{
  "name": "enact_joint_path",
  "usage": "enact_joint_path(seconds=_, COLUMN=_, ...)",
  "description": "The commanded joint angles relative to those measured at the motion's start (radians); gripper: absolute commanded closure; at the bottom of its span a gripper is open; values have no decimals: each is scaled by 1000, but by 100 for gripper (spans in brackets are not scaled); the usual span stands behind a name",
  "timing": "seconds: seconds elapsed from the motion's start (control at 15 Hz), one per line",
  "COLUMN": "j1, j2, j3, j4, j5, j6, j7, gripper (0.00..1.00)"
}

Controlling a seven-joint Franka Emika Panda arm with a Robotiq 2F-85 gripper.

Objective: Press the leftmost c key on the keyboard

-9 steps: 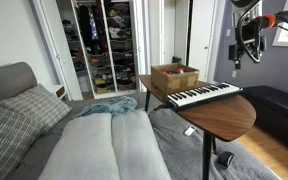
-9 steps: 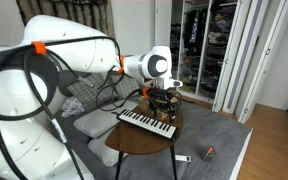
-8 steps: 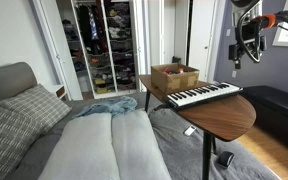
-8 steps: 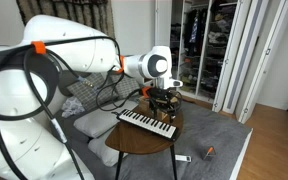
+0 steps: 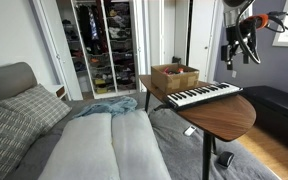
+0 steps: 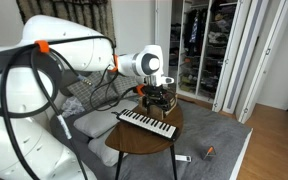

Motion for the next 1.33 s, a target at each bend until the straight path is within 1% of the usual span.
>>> enact_joint_path(seconds=0.0, j1=82, j2=-38, j3=27, j4=-21, j5=67, j6=27, j7=-95, gripper=0)
enact_joint_path(seconds=0.27, j1=163, j2=-42, j3=40, j4=-32, j5=170, j6=56, j7=-217, gripper=0)
enact_joint_path(seconds=0.4, j1=190, j2=-42, j3=41, j4=-45, j5=210, j6=103, j7=-286, gripper=0)
enact_joint_path(seconds=0.53, j1=207, j2=-43, j3=40, j4=-65, j5=244, j6=160, j7=-329, gripper=26)
enact_joint_path(seconds=0.6, j1=212, j2=-44, j3=39, j4=-79, j5=261, j6=194, j7=-349, gripper=34)
enact_joint_path(seconds=0.87, j1=221, j2=-46, j3=43, j4=-126, j5=282, j6=298, j7=-382, gripper=62)
enact_joint_path(seconds=1.13, j1=220, j2=-41, j3=49, j4=-162, j5=304, j6=347, j7=-339, gripper=91)
enact_joint_path(seconds=1.2, j1=218, j2=-43, j3=51, j4=-172, j5=310, j6=361, j7=-320, gripper=97)
enact_joint_path(seconds=1.27, j1=219, j2=-43, j3=50, j4=-179, j5=315, j6=361, j7=-319, gripper=100)
